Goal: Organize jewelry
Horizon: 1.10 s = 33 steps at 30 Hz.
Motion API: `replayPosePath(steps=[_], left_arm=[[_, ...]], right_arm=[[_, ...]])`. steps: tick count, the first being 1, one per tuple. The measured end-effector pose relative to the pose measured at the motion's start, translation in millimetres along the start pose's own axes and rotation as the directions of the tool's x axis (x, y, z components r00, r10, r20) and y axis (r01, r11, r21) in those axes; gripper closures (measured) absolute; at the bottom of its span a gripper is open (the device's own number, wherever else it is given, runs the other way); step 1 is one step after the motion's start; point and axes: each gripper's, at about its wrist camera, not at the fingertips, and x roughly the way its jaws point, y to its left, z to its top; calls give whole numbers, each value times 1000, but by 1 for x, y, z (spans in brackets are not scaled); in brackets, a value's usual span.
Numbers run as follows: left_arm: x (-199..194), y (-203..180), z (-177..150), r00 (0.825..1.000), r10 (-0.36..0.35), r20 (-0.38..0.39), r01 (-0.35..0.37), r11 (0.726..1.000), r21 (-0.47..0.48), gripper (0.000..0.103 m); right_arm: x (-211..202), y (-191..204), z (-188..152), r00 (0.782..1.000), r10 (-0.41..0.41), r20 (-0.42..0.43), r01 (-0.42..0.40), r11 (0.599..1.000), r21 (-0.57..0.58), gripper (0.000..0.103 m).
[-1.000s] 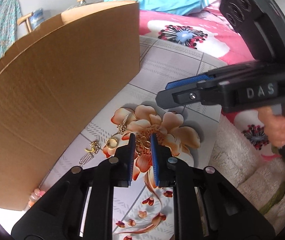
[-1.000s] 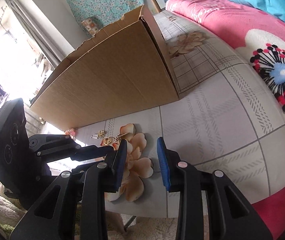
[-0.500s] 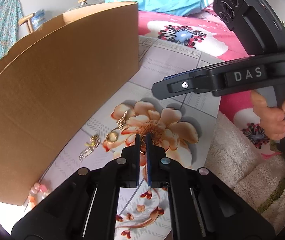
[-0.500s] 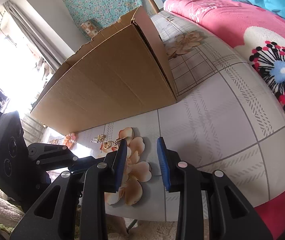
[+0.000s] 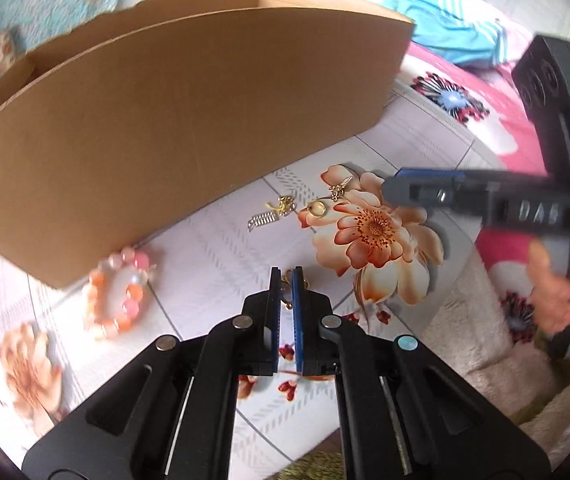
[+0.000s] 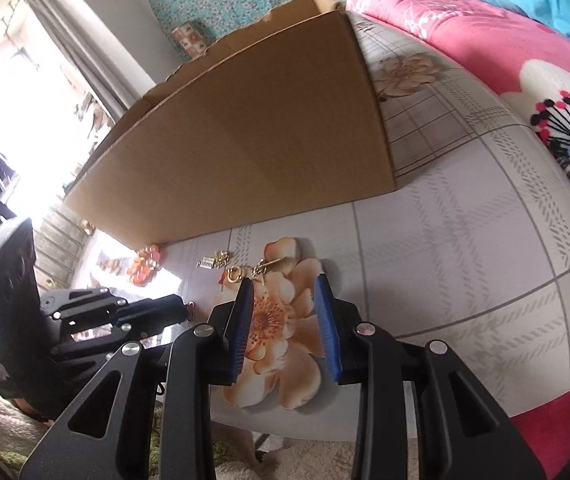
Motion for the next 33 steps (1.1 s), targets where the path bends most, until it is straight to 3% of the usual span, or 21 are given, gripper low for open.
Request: replayPosePath(steps=[4, 6, 10, 19, 23, 27, 33], left_arm=[[-11, 5, -1, 999, -37, 20, 37, 999, 17, 94], [-11, 2, -1, 999, -33, 2, 33, 998, 45, 85], [-5, -6, 3, 999, -36, -20, 37, 998, 59, 79], [7, -13, 7, 996, 64, -57, -56, 989, 134, 79], [8, -18, 7, 994, 80, -76, -63, 977, 202, 80], [12, -21, 10, 994, 66, -91, -44, 973, 225, 88], [14, -24, 13, 994, 66, -90, -42, 969, 242, 88]], right_arm=[[3, 12, -4, 999, -40, -15, 38, 997, -74, 57], [4, 17, -7, 998, -61, -15, 59, 992, -109, 56], [5, 21, -9, 997, -82, -4, 81, 987, -137, 52], [3, 25, -14, 998, -70, 5, 70, 984, -166, 52], [5, 25, -13, 998, -56, 5, 57, 986, -154, 52], [5, 25, -13, 999, -54, 5, 55, 986, -155, 52], [4, 24, -13, 998, -56, 5, 56, 987, -153, 52]])
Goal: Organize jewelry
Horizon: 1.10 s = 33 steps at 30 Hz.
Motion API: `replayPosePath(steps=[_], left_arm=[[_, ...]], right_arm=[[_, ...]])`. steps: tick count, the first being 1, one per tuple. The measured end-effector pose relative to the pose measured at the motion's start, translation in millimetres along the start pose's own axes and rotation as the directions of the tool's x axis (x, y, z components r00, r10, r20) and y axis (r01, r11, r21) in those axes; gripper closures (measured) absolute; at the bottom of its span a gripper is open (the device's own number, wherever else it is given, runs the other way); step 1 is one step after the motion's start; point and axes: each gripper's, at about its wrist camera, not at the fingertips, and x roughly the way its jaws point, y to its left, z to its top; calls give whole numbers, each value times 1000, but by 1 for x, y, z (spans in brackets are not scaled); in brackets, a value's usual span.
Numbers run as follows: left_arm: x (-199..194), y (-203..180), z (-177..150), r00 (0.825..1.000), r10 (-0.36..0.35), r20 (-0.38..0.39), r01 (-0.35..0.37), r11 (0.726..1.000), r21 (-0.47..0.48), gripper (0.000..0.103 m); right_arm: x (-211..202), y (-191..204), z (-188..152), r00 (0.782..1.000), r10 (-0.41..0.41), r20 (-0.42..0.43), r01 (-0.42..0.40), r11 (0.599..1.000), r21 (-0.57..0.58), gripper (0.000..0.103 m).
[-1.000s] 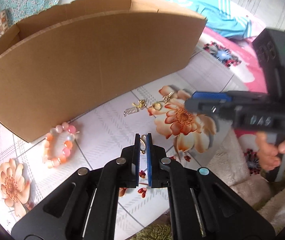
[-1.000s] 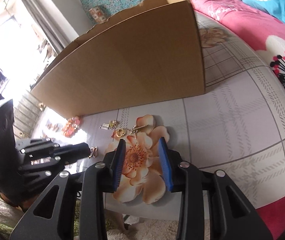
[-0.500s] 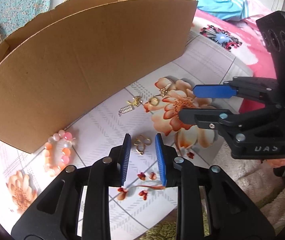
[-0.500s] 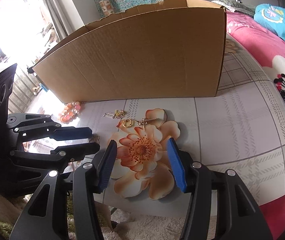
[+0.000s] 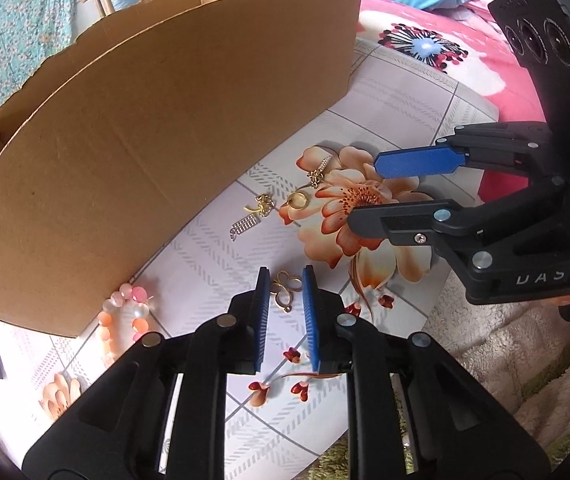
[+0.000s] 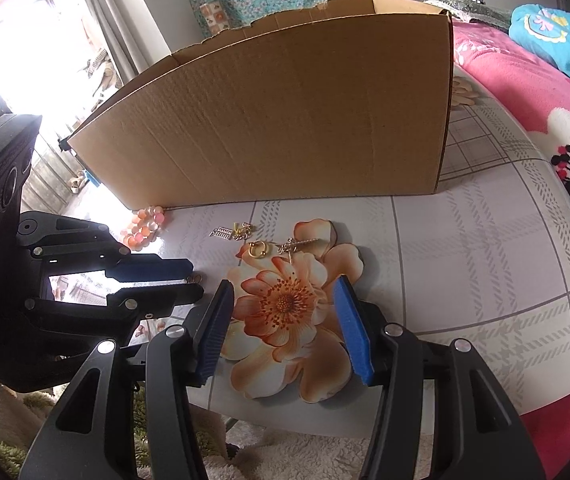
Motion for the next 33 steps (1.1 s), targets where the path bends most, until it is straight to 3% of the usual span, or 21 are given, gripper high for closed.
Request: replayPosePath(steps=[14, 28, 33], left_arm=[[-9, 5, -7, 999, -15, 35, 15, 1000, 9, 88], [-23, 23, -10, 991, -45, 129, 56, 995, -83, 88], [-29, 30, -17, 984, -59, 166, 77, 991, -106, 88]], right_arm=[[1, 1, 0, 1000, -1, -2, 1, 1000, 1, 52], [0, 10, 10, 1000, -19, 9, 19, 999, -26, 52], [4, 27, 19, 1000, 5, 6, -4, 997, -83, 60]])
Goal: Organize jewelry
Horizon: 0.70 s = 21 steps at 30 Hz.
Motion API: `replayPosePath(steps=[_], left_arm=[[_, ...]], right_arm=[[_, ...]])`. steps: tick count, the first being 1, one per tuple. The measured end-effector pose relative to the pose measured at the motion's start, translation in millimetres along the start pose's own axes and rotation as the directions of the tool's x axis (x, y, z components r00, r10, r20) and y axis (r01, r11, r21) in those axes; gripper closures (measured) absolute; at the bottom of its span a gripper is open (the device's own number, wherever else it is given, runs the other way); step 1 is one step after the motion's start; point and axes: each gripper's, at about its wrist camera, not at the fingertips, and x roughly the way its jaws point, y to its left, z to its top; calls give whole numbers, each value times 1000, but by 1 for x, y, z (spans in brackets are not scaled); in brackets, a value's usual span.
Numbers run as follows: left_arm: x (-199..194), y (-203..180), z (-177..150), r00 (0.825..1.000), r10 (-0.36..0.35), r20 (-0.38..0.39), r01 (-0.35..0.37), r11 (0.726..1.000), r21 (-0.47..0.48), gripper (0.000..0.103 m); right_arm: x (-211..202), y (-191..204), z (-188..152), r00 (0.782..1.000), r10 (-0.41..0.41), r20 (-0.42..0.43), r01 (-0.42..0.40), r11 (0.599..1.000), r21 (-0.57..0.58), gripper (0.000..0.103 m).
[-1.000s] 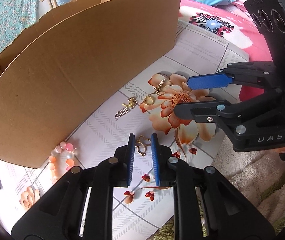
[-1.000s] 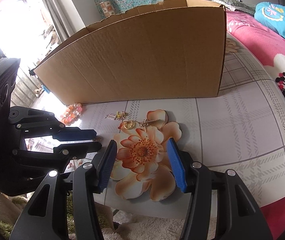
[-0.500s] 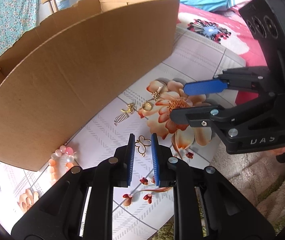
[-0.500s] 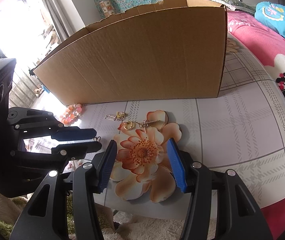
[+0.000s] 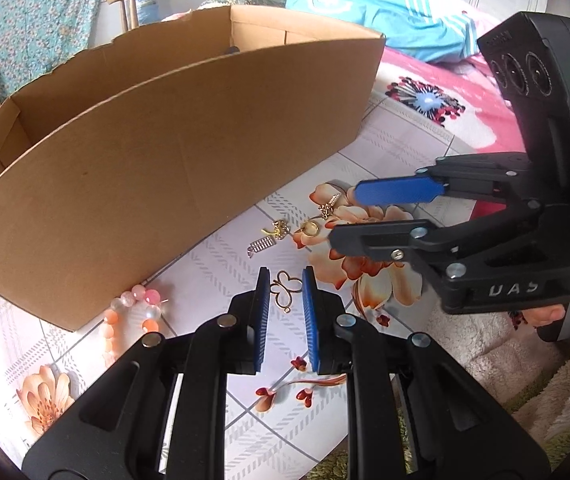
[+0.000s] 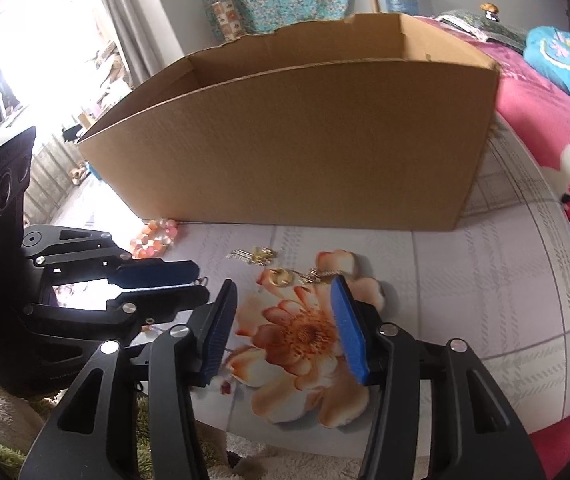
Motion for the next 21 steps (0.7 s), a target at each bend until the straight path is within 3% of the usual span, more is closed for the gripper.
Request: replayPosePath(steps=[9, 18, 21], left_arm=[[-7, 12, -10, 1000, 1, 26, 0, 999, -42, 88], [-5, 14, -12, 999, -7, 40, 9, 998, -63, 88], [-7, 15, -13, 999, -3, 49, 6, 998, -68, 88]], right_arm=[[23, 8, 8, 996, -53, -74, 48, 997, -66, 74], [26, 21, 14, 988, -128, -91, 112, 979, -169, 91], [26, 24, 15, 986, -137, -91, 118, 975, -188, 92]])
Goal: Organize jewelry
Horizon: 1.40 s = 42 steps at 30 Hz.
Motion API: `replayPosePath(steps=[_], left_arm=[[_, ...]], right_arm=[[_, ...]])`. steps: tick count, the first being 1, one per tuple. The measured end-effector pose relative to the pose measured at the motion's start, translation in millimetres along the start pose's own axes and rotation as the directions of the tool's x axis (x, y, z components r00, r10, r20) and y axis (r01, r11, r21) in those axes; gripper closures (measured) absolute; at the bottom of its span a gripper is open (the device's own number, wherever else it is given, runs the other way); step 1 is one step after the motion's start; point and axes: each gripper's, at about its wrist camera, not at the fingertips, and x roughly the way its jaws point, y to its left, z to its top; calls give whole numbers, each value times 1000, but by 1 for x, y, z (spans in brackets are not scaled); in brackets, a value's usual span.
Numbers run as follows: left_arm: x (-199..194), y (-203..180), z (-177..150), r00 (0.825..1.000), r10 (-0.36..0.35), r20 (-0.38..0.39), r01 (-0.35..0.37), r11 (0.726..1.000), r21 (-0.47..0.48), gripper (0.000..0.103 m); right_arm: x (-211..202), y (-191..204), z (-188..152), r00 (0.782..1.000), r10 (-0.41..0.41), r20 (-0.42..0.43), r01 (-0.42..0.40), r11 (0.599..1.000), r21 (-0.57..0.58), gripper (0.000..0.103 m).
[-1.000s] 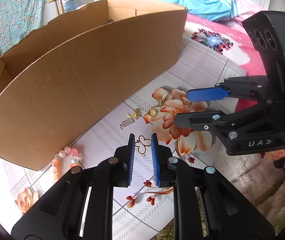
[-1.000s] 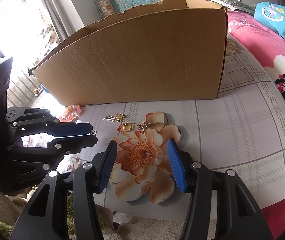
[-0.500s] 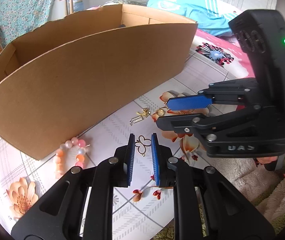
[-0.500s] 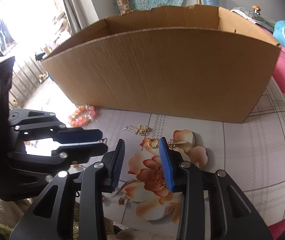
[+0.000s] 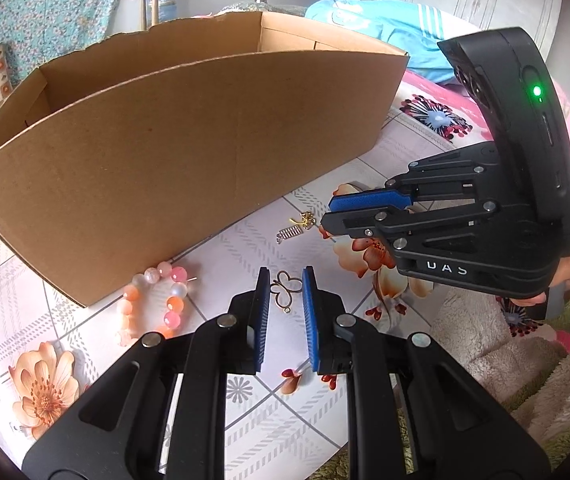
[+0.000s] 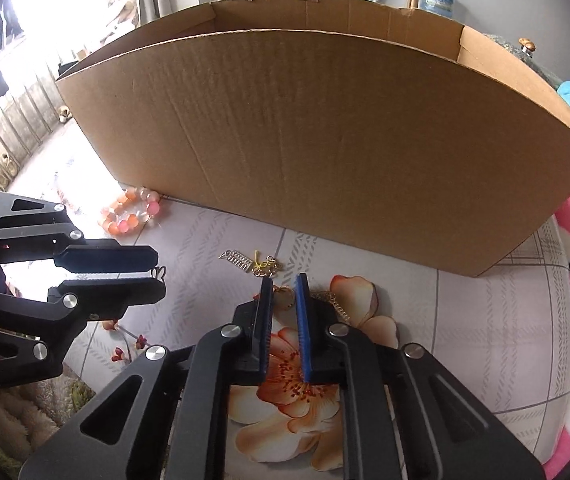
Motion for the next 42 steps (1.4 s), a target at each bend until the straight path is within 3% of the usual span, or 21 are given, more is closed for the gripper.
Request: replayPosePath(steps=[6, 12, 18, 21, 23, 26, 29, 33, 36, 42], left_arm=[[-10, -1, -3, 1000, 18, 22, -18, 1000, -1, 88], [-36, -9, 5, 996, 22, 91, -24, 1000, 13, 88], [-80, -13, 42, 976, 28, 215, -43, 997, 67, 88], [-89, -6, 65, 969, 25, 245, -46, 996, 78, 88], [-83, 6, 82, 973, 50, 227, -66, 996, 64, 88], [-60, 30, 105, 985, 95, 147, -97, 995, 9, 88], [-27, 60, 121, 999, 48, 24, -45, 994, -97, 88], [1, 83, 128, 998, 33, -61, -42, 985, -167, 88], [11, 96, 127, 996, 11, -90, -31, 975, -220, 88], [19, 110, 123, 997, -8, -77, -13, 962, -271, 88]], right_arm=[[-6, -2, -2, 1000, 10, 19, -10, 1000, 25, 92], [-48, -1, 0, 993, 22, 113, -26, 999, 32, 92], [-109, -12, 30, 955, 81, 287, -94, 995, 33, 92], [-117, -21, 59, 938, 136, 318, -151, 988, 23, 92], [-109, -29, 85, 941, 172, 292, -187, 982, 26, 92], [-80, -38, 126, 960, 214, 182, -225, 974, 40, 92], [-37, -43, 153, 967, 252, 24, -254, 962, 105, 92], [10, -54, 167, 959, 255, -124, -233, 958, 167, 92], [21, -54, 166, 962, 233, -143, -210, 964, 161, 91], [28, -63, 167, 962, 240, -132, -216, 961, 172, 90]])
